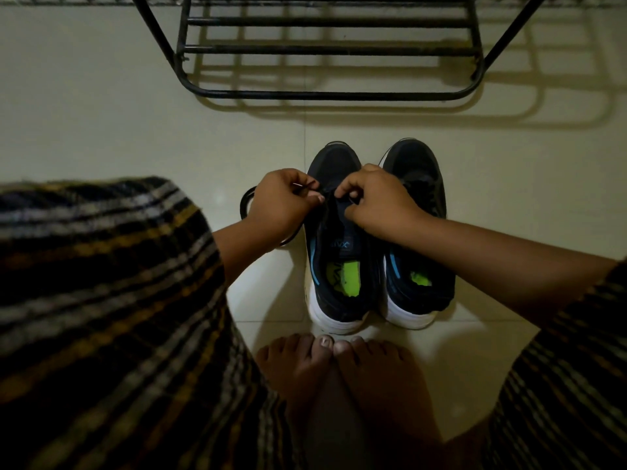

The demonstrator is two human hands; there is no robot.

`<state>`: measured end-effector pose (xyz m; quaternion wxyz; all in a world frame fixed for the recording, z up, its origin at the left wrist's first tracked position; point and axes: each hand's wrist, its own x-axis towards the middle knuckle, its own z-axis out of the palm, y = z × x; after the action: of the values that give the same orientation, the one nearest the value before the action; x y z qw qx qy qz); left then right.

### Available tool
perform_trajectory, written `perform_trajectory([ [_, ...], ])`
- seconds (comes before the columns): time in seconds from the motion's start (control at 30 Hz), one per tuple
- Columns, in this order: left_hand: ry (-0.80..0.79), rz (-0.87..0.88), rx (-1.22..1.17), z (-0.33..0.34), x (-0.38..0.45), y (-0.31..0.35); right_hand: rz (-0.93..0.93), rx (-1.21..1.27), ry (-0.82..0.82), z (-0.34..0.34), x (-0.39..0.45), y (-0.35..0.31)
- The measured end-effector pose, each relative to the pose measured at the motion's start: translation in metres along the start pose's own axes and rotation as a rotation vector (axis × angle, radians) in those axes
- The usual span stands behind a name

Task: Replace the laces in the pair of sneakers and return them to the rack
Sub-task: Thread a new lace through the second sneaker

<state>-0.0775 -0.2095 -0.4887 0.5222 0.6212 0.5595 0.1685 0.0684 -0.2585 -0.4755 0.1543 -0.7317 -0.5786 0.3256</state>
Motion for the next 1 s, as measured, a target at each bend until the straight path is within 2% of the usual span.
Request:
perform_trajectory([
  [0.17,0.028,0.107,0.182,0.004,0.004,-0.001,-0.030,-0.027,-0.031,0.001,0.001,0.001],
  [0.5,0.055,0.340,0.359,0.003,0.003,0.000,-0.072,-0.065,-0.058,-0.001,0.000,0.001],
  [0.77,0.115,0.224,0.295,0.006,0.001,0.005,-0.096,-0.081,-0.097,-0.001,-0.004,0.001],
  [0.9,0.126,0.244,0.321,0.004,0.001,0.006,-0.100,-0.100,-0.094,0.000,-0.003,0.002],
  [1.0,0.106,0.266,0.342,0.003,-0.004,0.011,-0.093,-0.025,-0.062,0.000,-0.001,0.005],
])
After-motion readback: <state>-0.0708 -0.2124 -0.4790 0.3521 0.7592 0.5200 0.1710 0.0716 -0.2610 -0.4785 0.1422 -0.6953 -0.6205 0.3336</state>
